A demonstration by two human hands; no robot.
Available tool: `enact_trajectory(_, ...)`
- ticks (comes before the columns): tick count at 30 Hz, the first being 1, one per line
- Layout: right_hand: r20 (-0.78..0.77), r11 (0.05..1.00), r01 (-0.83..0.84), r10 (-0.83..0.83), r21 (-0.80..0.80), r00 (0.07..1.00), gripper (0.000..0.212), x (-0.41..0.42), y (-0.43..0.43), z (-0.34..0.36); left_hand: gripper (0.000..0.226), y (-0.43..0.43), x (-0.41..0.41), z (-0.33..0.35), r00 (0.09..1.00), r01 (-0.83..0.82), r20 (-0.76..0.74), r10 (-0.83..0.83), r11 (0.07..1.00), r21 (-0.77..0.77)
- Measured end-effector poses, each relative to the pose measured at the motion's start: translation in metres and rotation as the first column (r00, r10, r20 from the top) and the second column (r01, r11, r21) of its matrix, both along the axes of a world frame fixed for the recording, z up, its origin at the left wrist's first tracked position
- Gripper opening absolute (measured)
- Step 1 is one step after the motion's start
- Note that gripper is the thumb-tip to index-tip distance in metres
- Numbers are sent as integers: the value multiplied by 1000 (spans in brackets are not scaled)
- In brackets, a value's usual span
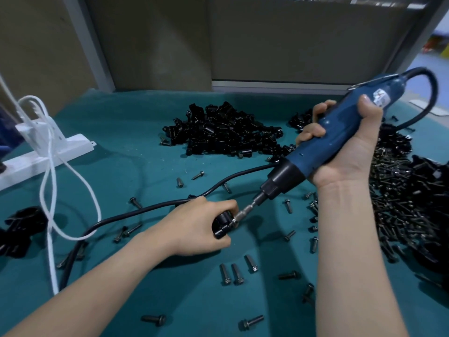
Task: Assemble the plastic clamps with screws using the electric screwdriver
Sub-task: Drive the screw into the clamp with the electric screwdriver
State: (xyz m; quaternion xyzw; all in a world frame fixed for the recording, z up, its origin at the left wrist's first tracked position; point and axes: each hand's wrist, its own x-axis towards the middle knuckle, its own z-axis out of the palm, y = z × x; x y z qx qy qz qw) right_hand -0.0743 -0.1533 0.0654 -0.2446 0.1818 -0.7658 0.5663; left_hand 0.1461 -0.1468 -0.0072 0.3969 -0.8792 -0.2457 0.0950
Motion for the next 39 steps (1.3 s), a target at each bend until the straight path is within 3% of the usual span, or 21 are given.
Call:
enact_trajectory(11,43,996,-62,65,-64,997,29,0,-2,-4,25,0,1,3,1000,14,-28,-13,999,49)
enact_trajectory(17,102,956,-184,211,-230,972,54,-1,-4,-10,23,-2,3,7,996,57,-74,-46,987,150)
enact_trajectory(22,168,972,-161,190,-172,967,30,-3,-5,-12,22,2,4,12,990,101,-122,-68,949,297)
enact_trajectory(29,202,973,-168,198,-156,959,33,-1,-7,-15,22,5,4,20,979,184,-170,-115,860,475)
enact_trajectory(33,206,973,-168,199,-156,958,33,0,-8,-14,21,6,4,20,973,210,-191,-132,851,481)
enact_trajectory(36,345,944,-207,290,-257,893,33,0,-10,-16,21,15,0,23,917,364,-374,-139,673,643)
enact_trajectory(39,408,897,-251,396,-363,823,36,0,-9,-15,19,19,-3,23,861,483,-487,-147,539,690)
